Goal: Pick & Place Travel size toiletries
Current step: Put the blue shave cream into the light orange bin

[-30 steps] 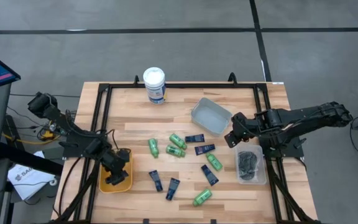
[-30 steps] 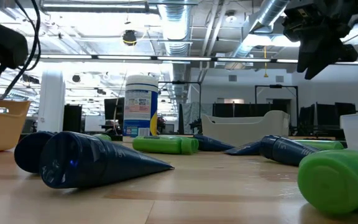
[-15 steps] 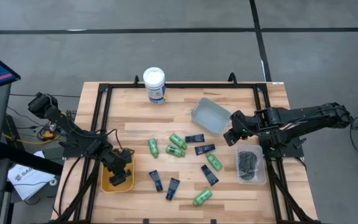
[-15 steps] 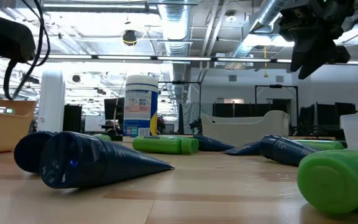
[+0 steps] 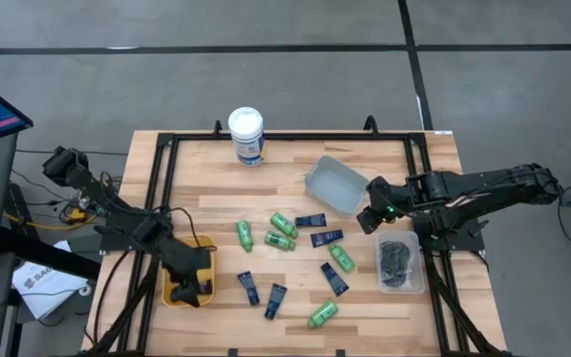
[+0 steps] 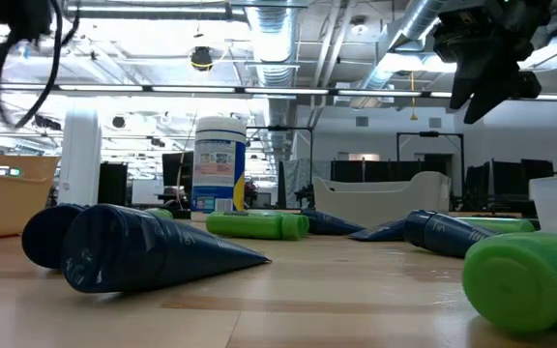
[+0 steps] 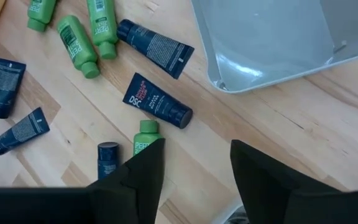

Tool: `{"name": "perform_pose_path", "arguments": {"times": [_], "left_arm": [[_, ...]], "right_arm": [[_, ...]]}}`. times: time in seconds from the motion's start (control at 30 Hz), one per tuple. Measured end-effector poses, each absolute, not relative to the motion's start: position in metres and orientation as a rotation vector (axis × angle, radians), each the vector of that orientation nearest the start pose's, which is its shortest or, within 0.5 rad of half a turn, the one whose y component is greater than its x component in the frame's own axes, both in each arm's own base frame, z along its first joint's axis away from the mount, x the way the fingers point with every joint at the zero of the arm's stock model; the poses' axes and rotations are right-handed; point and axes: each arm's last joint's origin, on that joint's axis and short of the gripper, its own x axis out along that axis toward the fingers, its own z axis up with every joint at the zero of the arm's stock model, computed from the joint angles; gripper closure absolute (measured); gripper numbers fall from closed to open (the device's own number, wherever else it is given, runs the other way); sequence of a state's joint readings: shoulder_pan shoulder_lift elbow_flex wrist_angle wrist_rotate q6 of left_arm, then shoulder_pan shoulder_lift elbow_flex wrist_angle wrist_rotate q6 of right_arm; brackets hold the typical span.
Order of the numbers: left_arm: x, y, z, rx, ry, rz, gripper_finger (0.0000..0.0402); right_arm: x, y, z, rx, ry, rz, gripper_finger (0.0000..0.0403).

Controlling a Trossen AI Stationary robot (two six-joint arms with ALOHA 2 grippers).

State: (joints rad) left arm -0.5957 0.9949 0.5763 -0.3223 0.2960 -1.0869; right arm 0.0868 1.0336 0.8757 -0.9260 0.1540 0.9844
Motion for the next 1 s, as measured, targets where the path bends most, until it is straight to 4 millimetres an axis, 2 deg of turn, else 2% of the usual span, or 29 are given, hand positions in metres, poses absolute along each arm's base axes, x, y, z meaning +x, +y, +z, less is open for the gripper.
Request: {"name": "perform_pose_path", "arguments": {"times": [0.2,0.33,0.43,0.6,0.77,1.0], "left_arm": [[0.157,-0.102,0.261,-0.82,0.825,-0.356,0.0114],[0.163,-0.09,0.28,-0.624,0.616,-0.28,0.012],[0.174,-0.084,0.285,-0.436,0.548,-0.237,0.0121],[0.204,-0.082,0.269,-0.189,0.596,-0.263,0.0119],[0.231,-0.088,0.237,-0.016,0.707,-0.383,0.0119],[0.264,-0.101,0.2,0.156,0.694,-0.466,0.0118]], "right_arm": [[0.181,0.012,0.266,0.75,0.961,-0.539,0.0232],[0.181,0.012,0.266,0.742,0.963,-0.534,0.0231],[0.182,0.012,0.266,0.729,0.965,-0.525,0.0229],[0.182,0.012,0.266,0.717,0.97,-0.515,0.023],[0.182,0.013,0.266,0.715,0.984,-0.488,0.0229],[0.181,0.014,0.266,0.707,1.011,-0.438,0.023]]}}
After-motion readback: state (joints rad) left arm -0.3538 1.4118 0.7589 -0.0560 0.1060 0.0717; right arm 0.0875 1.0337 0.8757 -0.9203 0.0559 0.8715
